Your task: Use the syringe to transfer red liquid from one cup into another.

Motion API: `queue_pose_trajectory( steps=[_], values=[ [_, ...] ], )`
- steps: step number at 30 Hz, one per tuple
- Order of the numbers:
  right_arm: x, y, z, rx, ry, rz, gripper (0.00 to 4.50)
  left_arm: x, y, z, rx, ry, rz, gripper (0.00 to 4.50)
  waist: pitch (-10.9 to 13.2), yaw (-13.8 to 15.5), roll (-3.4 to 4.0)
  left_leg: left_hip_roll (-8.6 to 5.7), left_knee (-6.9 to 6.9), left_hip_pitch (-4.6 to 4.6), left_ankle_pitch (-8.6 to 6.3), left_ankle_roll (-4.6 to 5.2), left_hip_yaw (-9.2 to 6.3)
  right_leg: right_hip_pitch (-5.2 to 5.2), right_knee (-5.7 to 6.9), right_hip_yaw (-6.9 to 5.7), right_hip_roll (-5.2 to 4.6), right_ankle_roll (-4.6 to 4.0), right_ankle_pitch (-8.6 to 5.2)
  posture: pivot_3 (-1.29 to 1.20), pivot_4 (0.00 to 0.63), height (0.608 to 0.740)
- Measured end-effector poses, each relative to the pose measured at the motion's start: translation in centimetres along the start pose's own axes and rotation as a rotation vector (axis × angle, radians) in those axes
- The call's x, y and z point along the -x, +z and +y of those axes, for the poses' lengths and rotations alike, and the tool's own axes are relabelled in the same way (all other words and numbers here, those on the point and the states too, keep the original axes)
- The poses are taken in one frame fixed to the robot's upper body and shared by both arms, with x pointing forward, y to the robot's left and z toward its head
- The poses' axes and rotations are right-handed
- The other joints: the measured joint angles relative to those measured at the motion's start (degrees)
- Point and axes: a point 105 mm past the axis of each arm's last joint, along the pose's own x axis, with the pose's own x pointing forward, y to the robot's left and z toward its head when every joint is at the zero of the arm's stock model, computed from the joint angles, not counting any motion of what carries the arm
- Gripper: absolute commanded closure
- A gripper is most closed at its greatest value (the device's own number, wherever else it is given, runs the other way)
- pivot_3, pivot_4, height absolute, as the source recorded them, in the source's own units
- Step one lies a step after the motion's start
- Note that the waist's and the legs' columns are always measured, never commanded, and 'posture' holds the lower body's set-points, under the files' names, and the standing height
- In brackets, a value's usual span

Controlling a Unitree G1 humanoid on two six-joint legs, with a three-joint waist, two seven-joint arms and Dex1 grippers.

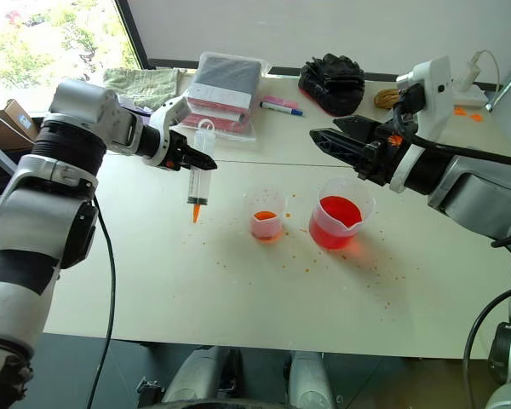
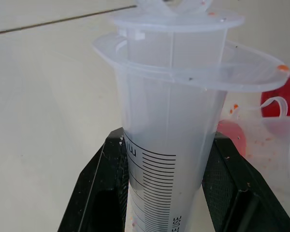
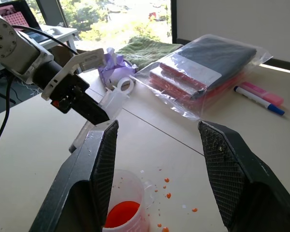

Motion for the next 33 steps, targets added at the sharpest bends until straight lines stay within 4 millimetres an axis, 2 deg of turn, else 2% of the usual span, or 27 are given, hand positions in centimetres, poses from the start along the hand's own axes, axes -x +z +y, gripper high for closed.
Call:
queue_pose_trajectory(
  steps=[3,6,12,18,20,21,27,33],
  values=[
    [-0.1,0.0,0.0,0.003,-0.006,0.006,1.79,-1.6,-1.7,0.0,0.046,0.029,0.108,2.92,0.0,0.0,0.0,0.0,0.0,-0.04,0.0,0.0,-0.01,-0.04,0.0,0.02,-0.02,0.0,0.0,0.0,0.15,0.74],
    [-0.1,0.1,0.1,0.004,-0.003,0.006,1.79,-2.1,-2.5,0.3,0.082,0.051,0.148,2.92,0.0,0.0,-0.02,0.02,0.01,-0.2,0.01,-0.01,-0.03,-0.21,0.02,0.01,-0.01,0.0,0.0,0.0,0.15,0.74],
    [-0.1,0.0,0.1,-0.013,-0.019,0.013,1.79,-3.1,-3.7,0.4,0.19,0.1,0.215,2.92,0.0,0.0,-0.01,0.02,0.02,-0.24,0.01,-0.01,-0.03,-0.23,0.01,0.01,-0.04,0.01,0.0,0.0,0.15,0.74],
    [-0.1,0.0,0.0,-0.021,-0.032,0.013,1.79,-3.3,-3.9,0.4,0.202,0.131,0.223,2.92,0.0,0.0,0.01,0.02,0.02,-0.25,0.02,-0.03,-0.03,-0.25,0.02,0.02,-0.05,0.0,0.01,0.0,0.15,0.74],
    [-0.1,0.0,0.0,-0.024,-0.032,0.013,1.72,-3.3,-3.9,0.4,0.204,0.136,0.226,1.96,0.0,0.0,0.01,0.02,0.02,-0.25,0.02,-0.05,-0.03,-0.25,0.03,0.02,-0.06,0.0,0.01,0.0,0.15,0.74],
    [-0.1,0.0,0.0,-0.024,-0.033,0.013,1.72,-3.3,-4.0,0.5,0.206,0.14,0.23,1.62,0.0,0.0,0.01,0.02,0.02,-0.25,0.03,-0.05,-0.03,-0.25,0.03,0.02,-0.06,0.01,0.01,0.0,0.15,0.74],
    [-0.1,0.0,0.0,-0.025,-0.034,0.013,1.72,-3.2,-4.3,0.3,0.219,0.143,0.246,0.01,0.0,0.0,0.02,0.02,0.02,-0.23,0.04,-0.08,-0.03,-0.25,0.04,0.02,-0.07,0.0,0.01,0.0,0.15,0.74],
    [-0.1,0.0,0.1,-0.024,-0.03,0.013,1.72,-2.6,-4.5,1.0,0.23,0.155,0.238,0.01,0.0,-0.2,0.02,0.04,0.01,-0.23,0.06,-0.12,-0.03,-0.28,0.07,0.04,-0.07,-0.01,0.01,0.0,0.15,0.74]
  ],
)
